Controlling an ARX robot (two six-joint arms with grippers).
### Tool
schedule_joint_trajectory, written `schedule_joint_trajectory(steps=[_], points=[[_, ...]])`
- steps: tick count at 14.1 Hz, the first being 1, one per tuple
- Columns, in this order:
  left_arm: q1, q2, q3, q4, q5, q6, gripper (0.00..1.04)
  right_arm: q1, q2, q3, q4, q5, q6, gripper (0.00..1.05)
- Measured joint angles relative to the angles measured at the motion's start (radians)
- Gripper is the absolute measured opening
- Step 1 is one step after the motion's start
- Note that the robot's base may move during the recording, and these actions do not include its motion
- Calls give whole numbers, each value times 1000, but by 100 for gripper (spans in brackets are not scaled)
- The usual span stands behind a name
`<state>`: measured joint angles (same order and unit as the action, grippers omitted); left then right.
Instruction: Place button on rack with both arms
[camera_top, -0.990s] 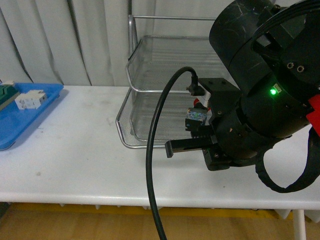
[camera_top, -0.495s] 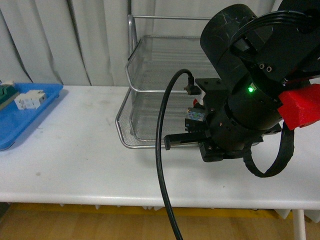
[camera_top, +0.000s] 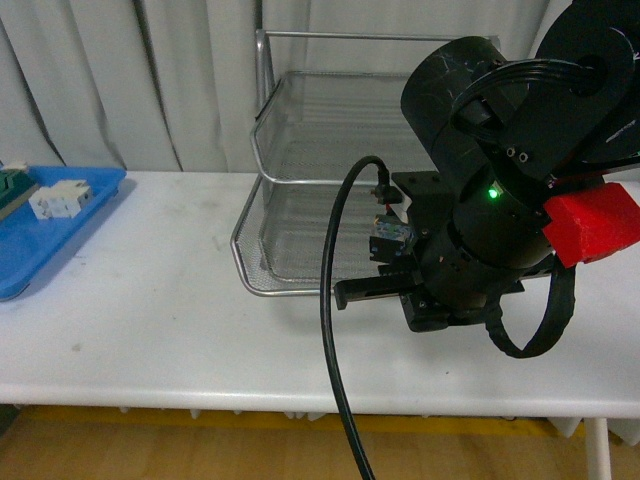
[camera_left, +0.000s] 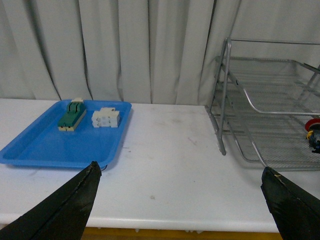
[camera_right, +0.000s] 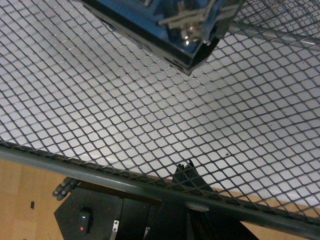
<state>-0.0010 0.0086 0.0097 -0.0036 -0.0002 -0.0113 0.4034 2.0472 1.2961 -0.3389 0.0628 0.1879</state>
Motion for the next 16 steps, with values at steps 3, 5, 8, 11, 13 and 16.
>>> schedule_joint_trajectory(steps=[3, 5, 8, 11, 13, 16], points=[[0, 0, 0, 0, 0, 0, 98, -12, 13, 7, 3, -11, -4, 2], [0, 0, 0, 0, 0, 0, 98, -22, 16, 7, 2, -14, -6, 2], [0, 0, 0, -1, 0, 0, 98, -61, 28, 79, 66, 19, -32, 2], [0, 0, 0, 0, 0, 0, 98, -71, 22, 97, 61, 33, -43, 2], [0, 0, 0, 0, 0, 0, 98, -70, 22, 97, 64, 31, -43, 2], [0, 0, 0, 0, 0, 0, 98, -71, 26, 97, 46, 27, -47, 2]])
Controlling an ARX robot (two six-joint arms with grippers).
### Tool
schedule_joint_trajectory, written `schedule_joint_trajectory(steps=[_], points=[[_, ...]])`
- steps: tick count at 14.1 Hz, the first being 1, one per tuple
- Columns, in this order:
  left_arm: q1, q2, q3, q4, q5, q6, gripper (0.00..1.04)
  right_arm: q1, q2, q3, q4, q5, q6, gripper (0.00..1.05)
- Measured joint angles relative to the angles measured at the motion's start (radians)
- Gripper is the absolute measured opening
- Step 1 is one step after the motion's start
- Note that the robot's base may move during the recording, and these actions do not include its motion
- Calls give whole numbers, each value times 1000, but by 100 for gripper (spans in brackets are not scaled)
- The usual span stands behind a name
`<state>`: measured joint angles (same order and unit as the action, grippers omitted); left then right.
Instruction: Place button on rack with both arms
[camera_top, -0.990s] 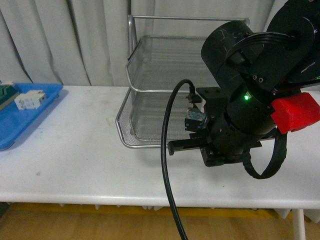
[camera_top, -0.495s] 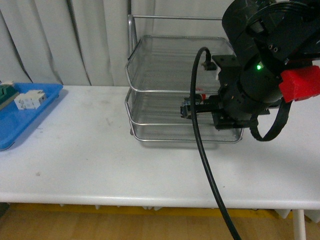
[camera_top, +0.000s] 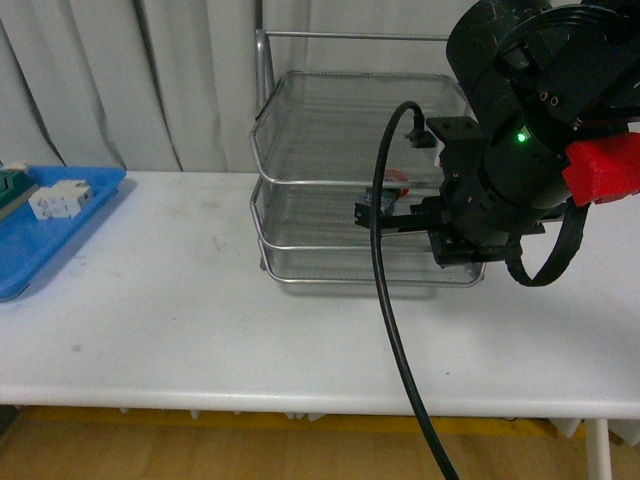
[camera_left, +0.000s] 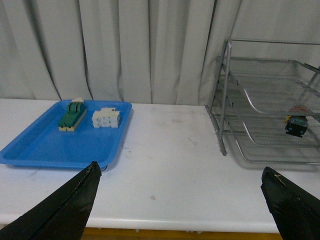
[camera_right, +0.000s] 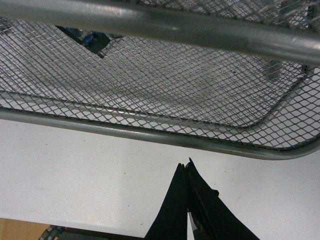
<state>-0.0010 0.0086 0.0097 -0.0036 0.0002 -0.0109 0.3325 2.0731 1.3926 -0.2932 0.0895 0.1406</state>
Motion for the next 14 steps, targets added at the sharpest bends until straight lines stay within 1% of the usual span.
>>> schedule_joint_trajectory(steps=[3, 8, 14], points=[[0, 0, 0, 0, 0, 0, 98, 0, 31, 24, 5, -3, 0, 2], [0, 0, 0, 0, 0, 0, 98, -50, 101, 119, -21, -3, -4, 2], [0, 0, 0, 0, 0, 0, 98, -58, 113, 149, -31, 0, -9, 2]])
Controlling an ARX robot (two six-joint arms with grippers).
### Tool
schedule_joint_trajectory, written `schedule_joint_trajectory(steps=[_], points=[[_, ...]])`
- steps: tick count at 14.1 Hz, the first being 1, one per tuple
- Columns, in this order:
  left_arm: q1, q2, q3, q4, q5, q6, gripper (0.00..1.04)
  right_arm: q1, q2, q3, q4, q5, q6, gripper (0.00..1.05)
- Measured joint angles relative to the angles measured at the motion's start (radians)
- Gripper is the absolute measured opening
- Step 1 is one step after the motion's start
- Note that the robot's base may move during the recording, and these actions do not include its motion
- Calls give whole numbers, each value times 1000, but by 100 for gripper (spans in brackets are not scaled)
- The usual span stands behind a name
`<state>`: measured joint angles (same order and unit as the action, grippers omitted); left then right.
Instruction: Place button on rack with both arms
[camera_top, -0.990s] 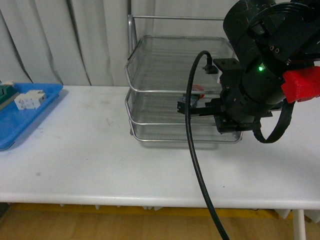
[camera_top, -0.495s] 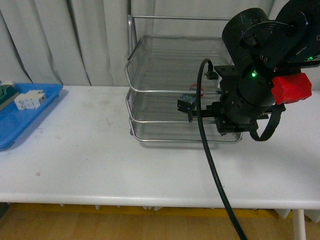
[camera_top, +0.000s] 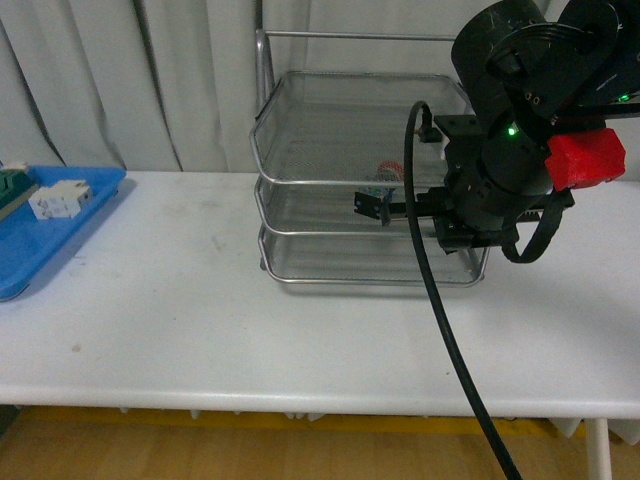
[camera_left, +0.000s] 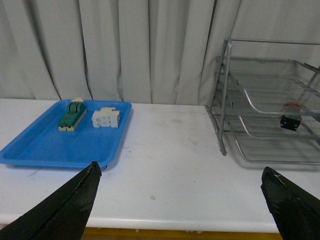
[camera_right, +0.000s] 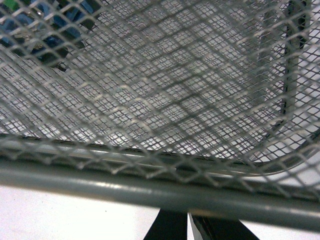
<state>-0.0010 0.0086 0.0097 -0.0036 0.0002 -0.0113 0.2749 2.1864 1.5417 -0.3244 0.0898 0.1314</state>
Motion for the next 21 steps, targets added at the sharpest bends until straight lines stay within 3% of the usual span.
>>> schedule_joint_trajectory(steps=[9, 10, 11, 12, 15, 17, 21], points=[[0, 0, 0, 0, 0, 0, 98, -8, 22, 13, 2, -9, -1, 2], [0, 0, 0, 0, 0, 0, 98, -6, -21, -53, 43, -36, 4, 2], [0, 0, 0, 0, 0, 0, 98, -15, -296, -364, 258, -127, 35, 2], [0, 0, 0, 0, 0, 0, 98, -84, -613, -643, 405, -175, 42, 2], [0, 0, 0, 0, 0, 0, 98, -278, -1057, -897, 387, -282, 76, 2], [0, 0, 0, 0, 0, 0, 98, -279, -1315, -1130, 744, -108, -49, 2], [0, 0, 0, 0, 0, 0, 98, -275, -1812, -1371, 516, -93, -122, 2]])
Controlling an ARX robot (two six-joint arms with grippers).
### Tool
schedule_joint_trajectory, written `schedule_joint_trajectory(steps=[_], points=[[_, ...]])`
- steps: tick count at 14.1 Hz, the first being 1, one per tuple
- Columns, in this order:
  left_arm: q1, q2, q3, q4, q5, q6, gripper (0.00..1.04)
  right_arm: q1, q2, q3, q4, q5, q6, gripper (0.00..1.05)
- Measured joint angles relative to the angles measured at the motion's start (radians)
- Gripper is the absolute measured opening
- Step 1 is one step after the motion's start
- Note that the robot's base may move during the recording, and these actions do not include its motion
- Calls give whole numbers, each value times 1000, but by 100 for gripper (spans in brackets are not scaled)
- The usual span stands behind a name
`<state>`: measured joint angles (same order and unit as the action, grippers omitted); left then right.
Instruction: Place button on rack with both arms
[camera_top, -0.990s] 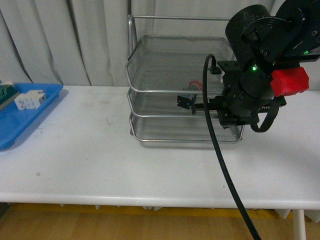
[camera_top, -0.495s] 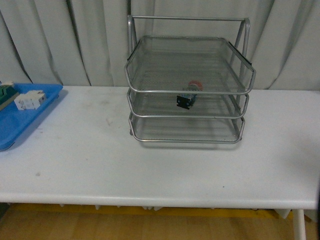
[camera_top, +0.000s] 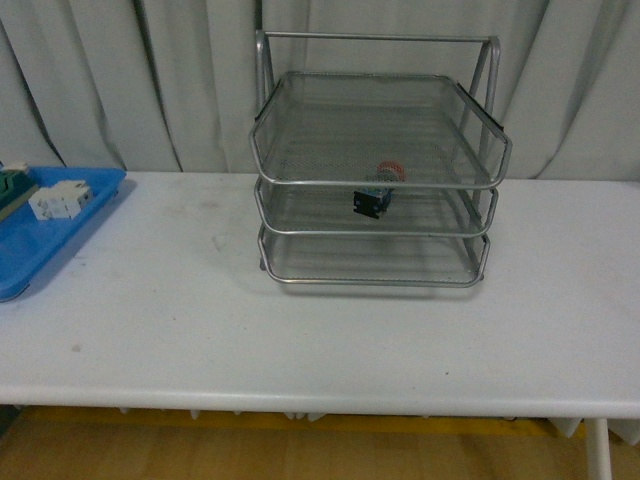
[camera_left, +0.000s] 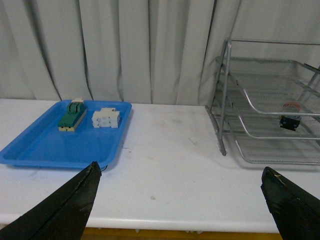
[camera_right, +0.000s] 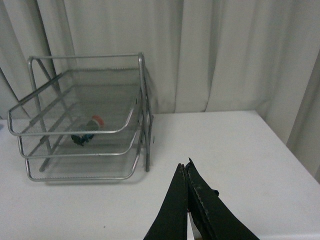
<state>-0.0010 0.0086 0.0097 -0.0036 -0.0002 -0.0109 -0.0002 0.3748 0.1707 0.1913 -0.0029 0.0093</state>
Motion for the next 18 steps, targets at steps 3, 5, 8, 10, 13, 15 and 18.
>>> schedule_joint_trajectory(steps=[3, 5, 8, 10, 13, 15, 18], points=[[0, 0, 0, 0, 0, 0, 98, 0, -84, -68, -13, 0, -3, 2], [0, 0, 0, 0, 0, 0, 98, 0, -138, -97, -26, 0, -3, 2], [0, 0, 0, 0, 0, 0, 98, 0, -371, -159, -194, 3, -3, 2], [0, 0, 0, 0, 0, 0, 98, 0, -372, -159, -193, 3, -3, 2], [0, 0, 0, 0, 0, 0, 98, 0, -371, -159, -194, 3, -3, 2], [0, 0, 0, 0, 0, 0, 98, 0, -371, -159, -194, 3, -3, 2], [0, 0, 0, 0, 0, 0, 98, 0, -371, -159, -194, 3, -3, 2]])
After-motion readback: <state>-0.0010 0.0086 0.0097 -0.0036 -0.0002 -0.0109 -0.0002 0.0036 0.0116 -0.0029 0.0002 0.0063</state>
